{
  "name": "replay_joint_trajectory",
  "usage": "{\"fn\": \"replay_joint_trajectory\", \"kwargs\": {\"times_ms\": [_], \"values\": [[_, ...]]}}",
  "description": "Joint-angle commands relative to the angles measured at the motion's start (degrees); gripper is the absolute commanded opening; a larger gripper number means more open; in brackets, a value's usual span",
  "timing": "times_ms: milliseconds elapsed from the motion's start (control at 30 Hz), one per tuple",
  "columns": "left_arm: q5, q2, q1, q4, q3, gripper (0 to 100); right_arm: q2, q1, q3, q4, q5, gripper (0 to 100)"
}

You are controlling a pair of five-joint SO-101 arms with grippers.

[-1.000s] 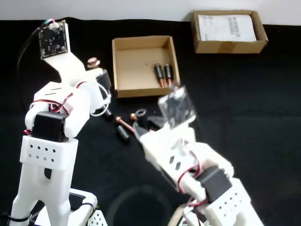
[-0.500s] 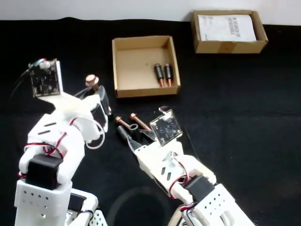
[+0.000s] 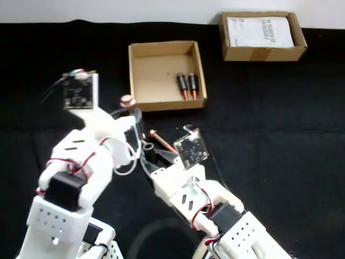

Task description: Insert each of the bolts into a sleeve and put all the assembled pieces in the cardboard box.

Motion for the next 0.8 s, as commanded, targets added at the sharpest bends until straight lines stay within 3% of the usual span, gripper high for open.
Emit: {"fn": "replay_joint_trajectory", "kwargs": {"times_ms": [0,767], "values": [[0.2,1.9,1.3,-1.1,-0.4,1,-1.6,-1.7,-0.4,-1.1,-0.5,0.6],[0.3,1.9,1.7,2.5,1.3,1,-1.7,0.4,-0.5,-3.4,-0.5,0.6]]}}
